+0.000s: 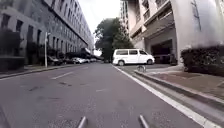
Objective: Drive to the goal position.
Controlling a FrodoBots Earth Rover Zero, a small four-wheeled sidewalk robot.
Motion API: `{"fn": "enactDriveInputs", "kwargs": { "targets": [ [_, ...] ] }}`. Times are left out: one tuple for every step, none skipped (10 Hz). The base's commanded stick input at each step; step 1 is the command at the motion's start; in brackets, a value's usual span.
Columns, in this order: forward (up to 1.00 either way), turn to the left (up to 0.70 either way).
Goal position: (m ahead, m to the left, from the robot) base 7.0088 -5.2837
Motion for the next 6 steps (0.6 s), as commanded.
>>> {"fn": "enactDriveInputs", "kwargs": {
  "targets": [
    [0.70, 0.14],
    [0.70, 0.14],
    [0.70, 0.14],
    [0.70, 0.06],
    [0.70, 0.00],
    [0.70, 0.00]
  ]
}}
